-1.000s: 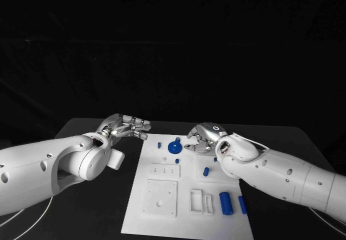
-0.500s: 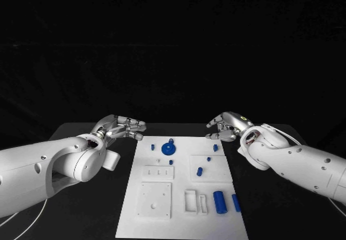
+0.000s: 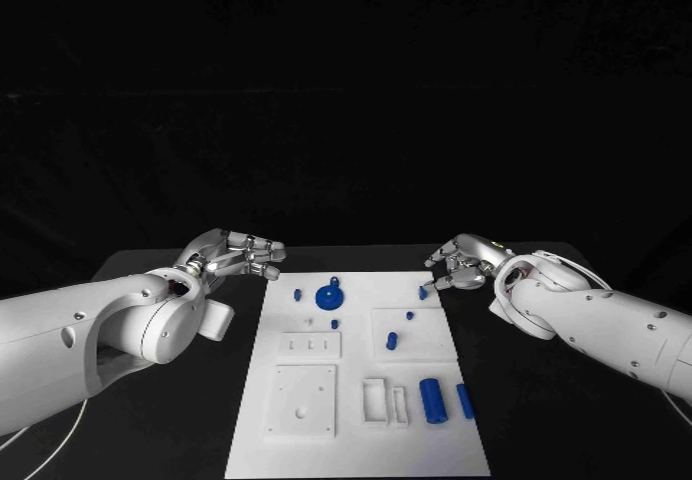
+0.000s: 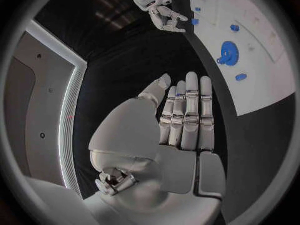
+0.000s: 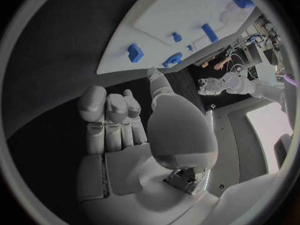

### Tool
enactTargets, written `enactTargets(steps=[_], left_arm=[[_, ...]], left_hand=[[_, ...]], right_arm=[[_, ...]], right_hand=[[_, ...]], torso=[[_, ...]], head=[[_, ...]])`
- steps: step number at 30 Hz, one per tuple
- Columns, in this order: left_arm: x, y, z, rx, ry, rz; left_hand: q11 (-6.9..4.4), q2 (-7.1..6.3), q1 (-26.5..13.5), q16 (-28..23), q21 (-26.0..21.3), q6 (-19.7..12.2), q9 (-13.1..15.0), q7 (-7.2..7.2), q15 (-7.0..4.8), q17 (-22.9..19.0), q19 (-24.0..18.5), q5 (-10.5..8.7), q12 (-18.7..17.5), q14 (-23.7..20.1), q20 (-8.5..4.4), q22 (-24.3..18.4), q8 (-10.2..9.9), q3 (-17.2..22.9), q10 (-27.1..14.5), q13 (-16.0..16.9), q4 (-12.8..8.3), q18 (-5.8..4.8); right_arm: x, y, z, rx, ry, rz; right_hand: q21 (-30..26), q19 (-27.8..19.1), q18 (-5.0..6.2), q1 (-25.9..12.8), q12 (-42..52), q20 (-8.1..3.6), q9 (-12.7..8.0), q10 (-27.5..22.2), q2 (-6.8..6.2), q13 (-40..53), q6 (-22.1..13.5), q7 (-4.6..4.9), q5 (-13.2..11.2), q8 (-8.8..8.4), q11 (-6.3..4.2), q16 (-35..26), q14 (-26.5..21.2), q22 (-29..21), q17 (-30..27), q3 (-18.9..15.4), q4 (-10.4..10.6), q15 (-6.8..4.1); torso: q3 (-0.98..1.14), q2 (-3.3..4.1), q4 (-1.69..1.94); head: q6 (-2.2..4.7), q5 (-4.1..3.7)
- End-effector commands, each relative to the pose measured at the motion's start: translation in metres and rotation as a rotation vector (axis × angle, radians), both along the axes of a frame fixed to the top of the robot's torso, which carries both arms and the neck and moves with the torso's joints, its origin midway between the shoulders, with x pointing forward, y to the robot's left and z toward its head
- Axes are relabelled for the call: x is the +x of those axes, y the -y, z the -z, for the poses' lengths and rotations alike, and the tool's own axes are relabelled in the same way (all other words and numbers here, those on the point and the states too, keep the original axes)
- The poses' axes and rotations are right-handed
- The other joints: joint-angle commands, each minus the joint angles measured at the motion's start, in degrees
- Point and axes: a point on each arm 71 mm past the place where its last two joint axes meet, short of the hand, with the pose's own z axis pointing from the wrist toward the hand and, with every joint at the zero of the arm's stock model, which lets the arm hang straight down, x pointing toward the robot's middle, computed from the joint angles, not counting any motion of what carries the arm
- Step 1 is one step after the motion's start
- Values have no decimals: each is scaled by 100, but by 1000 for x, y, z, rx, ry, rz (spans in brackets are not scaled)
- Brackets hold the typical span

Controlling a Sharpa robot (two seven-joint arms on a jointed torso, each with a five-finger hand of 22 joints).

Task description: Assemble the parts on the task board

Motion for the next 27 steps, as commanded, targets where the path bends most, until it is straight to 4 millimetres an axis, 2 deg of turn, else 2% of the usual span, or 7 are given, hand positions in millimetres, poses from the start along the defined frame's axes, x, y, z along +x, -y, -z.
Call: enactTargets(steps=[1,3,5,8,14,19,27], left_arm=[[0,2,-2,-5,10,20],[0,2,-2,-4,10,18],[1,1,-1,-4,11,18],[1,1,-1,-3,11,16],[2,-1,-1,-1,11,12],[2,-1,-1,0,12,14],[2,-1,-1,0,12,15]], left_hand=[[3,-35,20,4,6,-24,-6,-17,13,-4,-2,-35,-9,-29,-9,9,-11,5,-5,4,6,24],[3,-35,20,4,6,-24,-6,-17,13,-4,-2,-35,-9,-29,-9,9,-11,5,-5,4,6,24],[3,-35,20,4,6,-24,-6,-17,13,-4,-2,-35,-9,-29,-9,9,-11,5,-5,4,6,24],[3,-35,20,4,6,-24,-6,-17,13,-4,-2,-35,-9,-29,-9,9,-11,5,-5,4,6,24],[7,-30,24,3,16,-28,-6,-16,14,-4,-13,-35,-9,-31,-7,20,-11,5,-18,4,2,25],[7,-30,24,3,16,-28,-6,-16,14,-4,-13,-35,-9,-31,-7,20,-11,5,-18,4,2,25],[9,-27,16,3,20,-30,-6,-15,16,-5,-18,-34,-8,-32,-5,25,-11,0,-21,4,8,26]], right_arm=[[-2,-1,11,-3,-60,-55],[-2,-1,18,-1,-74,-60],[-3,-1,21,1,-81,-63],[-4,-1,26,11,-96,-70],[-5,-1,31,22,-109,-77],[-4,-2,34,27,-110,-74],[-2,-2,39,35,-110,-54]], right_hand=[[-16,3,56,47,-28,21,-3,-39,2,-10,-38,0,-30,-7,9,-23,-18,598,-6,-49,-2,19],[-24,3,54,11,-19,19,-2,-44,28,-14,-27,-6,-288,-5,8,-19,-17,597,-2,-164,47,18],[-28,2,53,18,-13,18,-2,-43,34,-12,-21,-8,-389,-6,7,-21,-18,596,-4,-189,58,17],[-33,3,48,36,-12,13,-2,-50,57,-19,-22,-16,-421,-5,-1,-23,-20,596,-7,-264,72,13],[-31,3,48,45,-6,11,-2,-48,79,-16,-22,-20,-517,-5,-5,-11,-15,597,6,-266,70,8],[-2,13,44,16,13,5,-3,-34,192,-7,24,-26,-566,-7,-11,3,-6,602,22,-185,14,5],[-13,23,71,-173,16,39,-3,-40,387,-22,-8,29,-612,-7,39,17,-3,599,35,-3,93,40]], torso=[[10,7,-5],[4,6,-1],[6,7,6],[0,4,20],[-6,1,6],[-6,0,9],[-11,0,23]], head=[[-7,-12],[-13,-26],[-21,-35],[-37,-52],[-59,-47],[-57,-49],[-57,-65]])
